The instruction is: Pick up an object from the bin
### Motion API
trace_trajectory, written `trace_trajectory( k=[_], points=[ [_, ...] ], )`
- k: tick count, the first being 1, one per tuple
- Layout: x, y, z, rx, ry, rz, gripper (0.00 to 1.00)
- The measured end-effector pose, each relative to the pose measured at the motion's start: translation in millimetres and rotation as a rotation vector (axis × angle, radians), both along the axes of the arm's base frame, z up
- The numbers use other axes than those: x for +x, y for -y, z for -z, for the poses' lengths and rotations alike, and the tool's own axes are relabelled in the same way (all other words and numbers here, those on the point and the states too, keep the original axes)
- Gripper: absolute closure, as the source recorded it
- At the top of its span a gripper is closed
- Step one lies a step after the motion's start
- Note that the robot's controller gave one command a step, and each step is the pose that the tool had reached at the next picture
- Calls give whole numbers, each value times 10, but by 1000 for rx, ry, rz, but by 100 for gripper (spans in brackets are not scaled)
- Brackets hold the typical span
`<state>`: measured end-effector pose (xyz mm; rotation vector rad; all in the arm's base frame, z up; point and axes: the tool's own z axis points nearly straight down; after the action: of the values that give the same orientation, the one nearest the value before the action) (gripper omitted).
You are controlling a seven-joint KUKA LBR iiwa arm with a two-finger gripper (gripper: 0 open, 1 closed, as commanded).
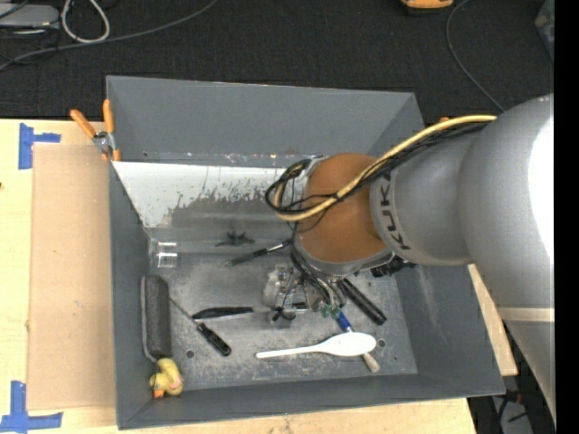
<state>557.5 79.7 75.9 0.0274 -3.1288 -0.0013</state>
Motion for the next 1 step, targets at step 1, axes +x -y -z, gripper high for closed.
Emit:
trace_trajectory(
  k=[1],
  points=[
    [-4, 1, -87, 0, -1, 0, 100]
  ],
)
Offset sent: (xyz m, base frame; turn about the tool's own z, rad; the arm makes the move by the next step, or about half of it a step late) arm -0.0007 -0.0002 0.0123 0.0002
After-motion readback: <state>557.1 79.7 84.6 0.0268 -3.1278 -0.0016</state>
